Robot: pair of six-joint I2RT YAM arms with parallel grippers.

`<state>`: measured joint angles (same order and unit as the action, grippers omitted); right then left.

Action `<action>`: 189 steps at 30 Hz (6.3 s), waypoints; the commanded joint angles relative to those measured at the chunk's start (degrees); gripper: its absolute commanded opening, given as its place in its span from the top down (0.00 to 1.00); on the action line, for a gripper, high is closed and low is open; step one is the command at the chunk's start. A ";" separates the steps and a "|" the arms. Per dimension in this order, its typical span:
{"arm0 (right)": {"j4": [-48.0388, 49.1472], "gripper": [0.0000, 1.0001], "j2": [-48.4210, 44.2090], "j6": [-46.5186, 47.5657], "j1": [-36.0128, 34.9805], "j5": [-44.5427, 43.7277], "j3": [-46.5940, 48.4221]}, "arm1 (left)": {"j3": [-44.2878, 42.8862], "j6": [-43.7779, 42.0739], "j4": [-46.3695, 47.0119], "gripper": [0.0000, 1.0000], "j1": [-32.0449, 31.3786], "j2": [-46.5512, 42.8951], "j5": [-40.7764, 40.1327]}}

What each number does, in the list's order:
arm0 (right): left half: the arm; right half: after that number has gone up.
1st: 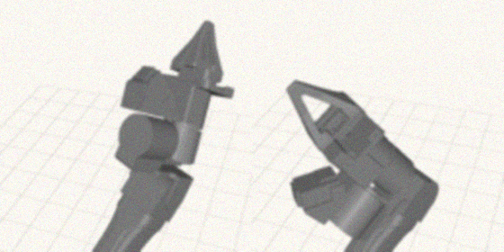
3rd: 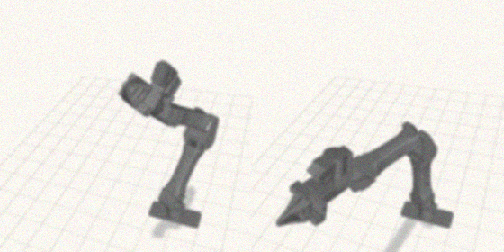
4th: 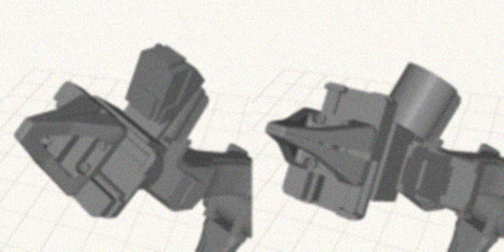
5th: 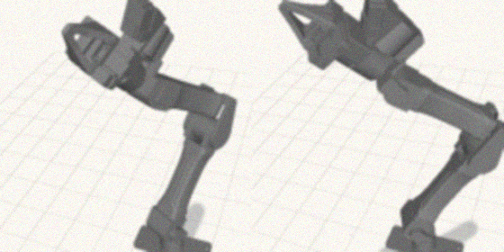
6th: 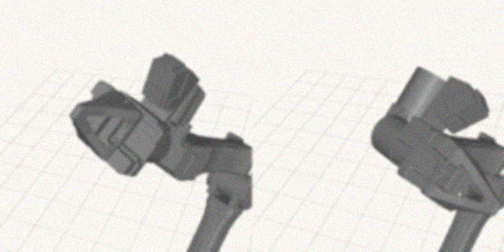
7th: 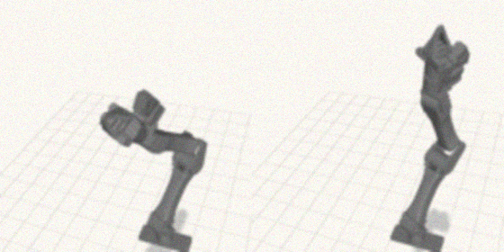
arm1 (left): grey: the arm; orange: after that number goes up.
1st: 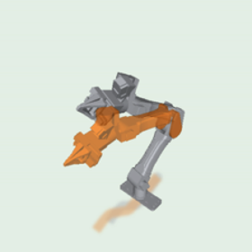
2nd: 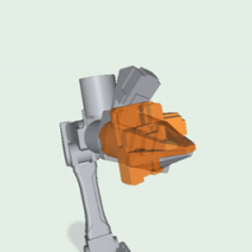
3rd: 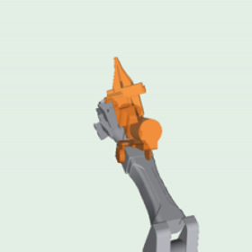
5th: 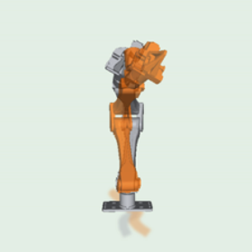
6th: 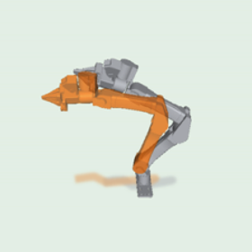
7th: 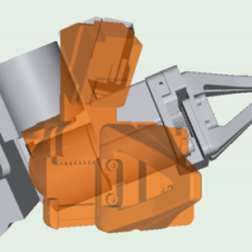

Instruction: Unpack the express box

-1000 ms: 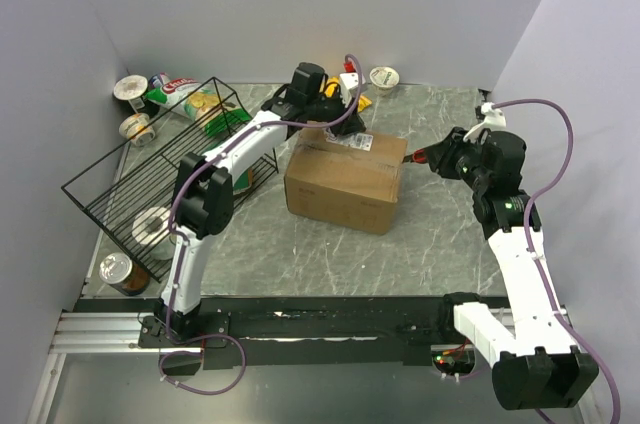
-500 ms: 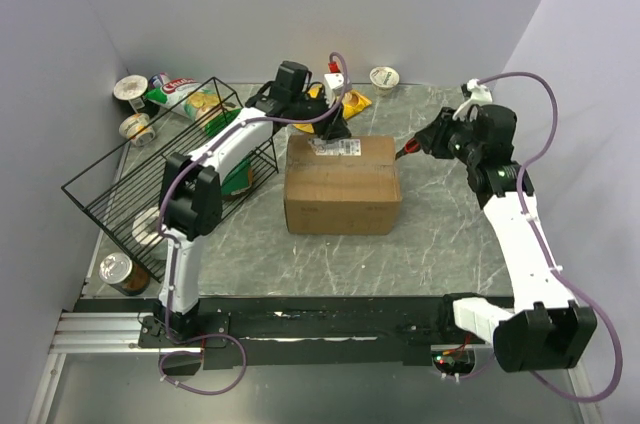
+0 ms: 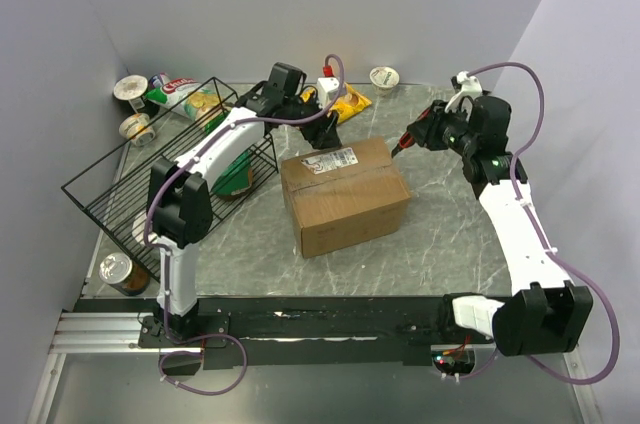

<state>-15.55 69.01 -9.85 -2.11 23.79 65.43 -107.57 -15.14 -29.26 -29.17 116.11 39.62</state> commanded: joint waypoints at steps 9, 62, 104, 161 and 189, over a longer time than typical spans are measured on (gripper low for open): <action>0.08 1.00 -9.68 8.44 -0.44 -0.24 -8.03 | -4.14 19.34 10.17 0.26 -2.21 8.51 24.54; -32.70 1.00 -21.29 3.52 -0.44 -0.50 -6.29 | -6.51 19.97 8.25 0.99 0.43 19.06 3.45; -54.24 1.00 -24.37 11.96 5.10 8.03 8.30 | -7.83 15.75 6.14 0.99 0.69 18.62 -0.16; -16.09 1.00 -11.18 3.25 4.83 4.95 -0.65 | -4.14 9.95 2.80 0.99 -2.91 12.38 1.25; -33.75 1.00 -15.22 6.77 4.83 6.71 2.25 | -6.34 9.51 3.15 0.99 -2.30 14.31 -4.63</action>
<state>-40.18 56.45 -4.40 3.09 28.95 65.60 -114.48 -1.19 -22.17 -32.84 126.26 49.41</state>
